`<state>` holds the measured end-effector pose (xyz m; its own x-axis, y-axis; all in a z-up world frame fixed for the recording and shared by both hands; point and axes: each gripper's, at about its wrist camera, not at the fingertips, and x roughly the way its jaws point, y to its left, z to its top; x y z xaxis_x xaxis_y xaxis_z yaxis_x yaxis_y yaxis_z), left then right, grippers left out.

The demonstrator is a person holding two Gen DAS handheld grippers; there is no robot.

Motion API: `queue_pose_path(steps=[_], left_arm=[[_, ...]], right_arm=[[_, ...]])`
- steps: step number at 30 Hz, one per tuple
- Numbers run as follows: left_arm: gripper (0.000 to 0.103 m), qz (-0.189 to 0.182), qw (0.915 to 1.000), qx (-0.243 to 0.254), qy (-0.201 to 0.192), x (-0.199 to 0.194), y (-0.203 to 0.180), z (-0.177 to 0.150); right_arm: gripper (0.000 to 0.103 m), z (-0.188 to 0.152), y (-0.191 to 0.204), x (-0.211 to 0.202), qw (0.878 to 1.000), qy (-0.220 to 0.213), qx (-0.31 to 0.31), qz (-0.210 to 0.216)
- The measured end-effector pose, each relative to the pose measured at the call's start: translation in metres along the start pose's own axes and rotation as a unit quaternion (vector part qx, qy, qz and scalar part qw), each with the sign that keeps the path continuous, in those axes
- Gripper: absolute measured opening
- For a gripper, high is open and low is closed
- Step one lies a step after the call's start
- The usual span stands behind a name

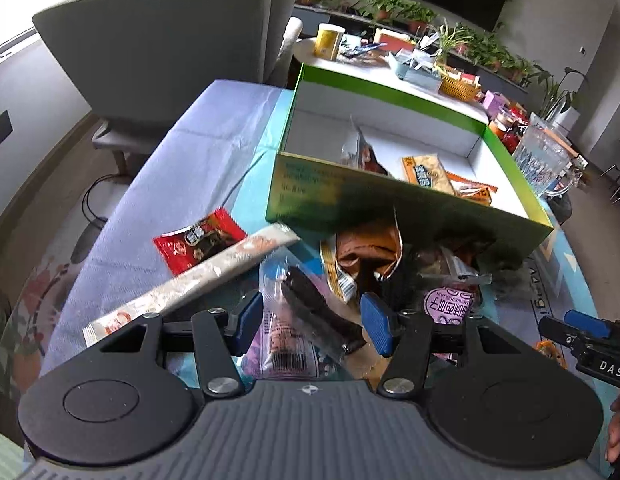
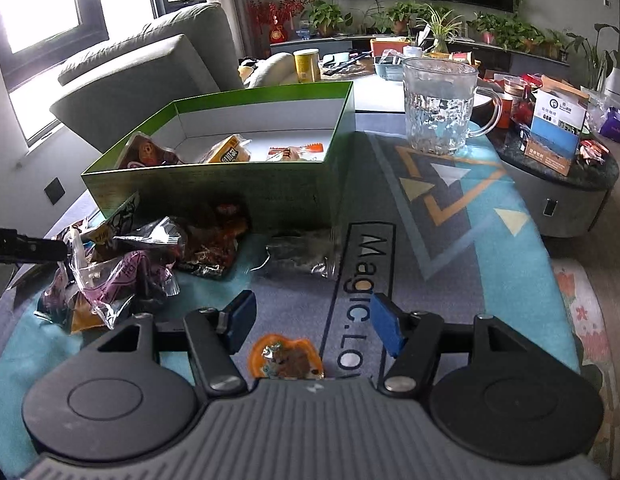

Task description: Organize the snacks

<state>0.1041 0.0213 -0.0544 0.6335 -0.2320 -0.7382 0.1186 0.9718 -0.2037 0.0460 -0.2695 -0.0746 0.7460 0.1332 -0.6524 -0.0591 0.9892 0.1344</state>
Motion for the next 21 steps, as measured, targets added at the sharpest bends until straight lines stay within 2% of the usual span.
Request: queue_pose_path(steps=[12, 21], left_arm=[[0.052, 0.012, 0.9994, -0.029, 0.016, 0.015, -0.001, 0.000], [0.053, 0.025, 0.9993, -0.024, 0.013, 0.021, -0.005, 0.002]], right_arm=[[0.044, 0.008, 0.005, 0.017, 1.000, -0.020, 0.005, -0.005], [0.044, 0.016, 0.017, 0.042, 1.000, -0.005, 0.006, -0.024]])
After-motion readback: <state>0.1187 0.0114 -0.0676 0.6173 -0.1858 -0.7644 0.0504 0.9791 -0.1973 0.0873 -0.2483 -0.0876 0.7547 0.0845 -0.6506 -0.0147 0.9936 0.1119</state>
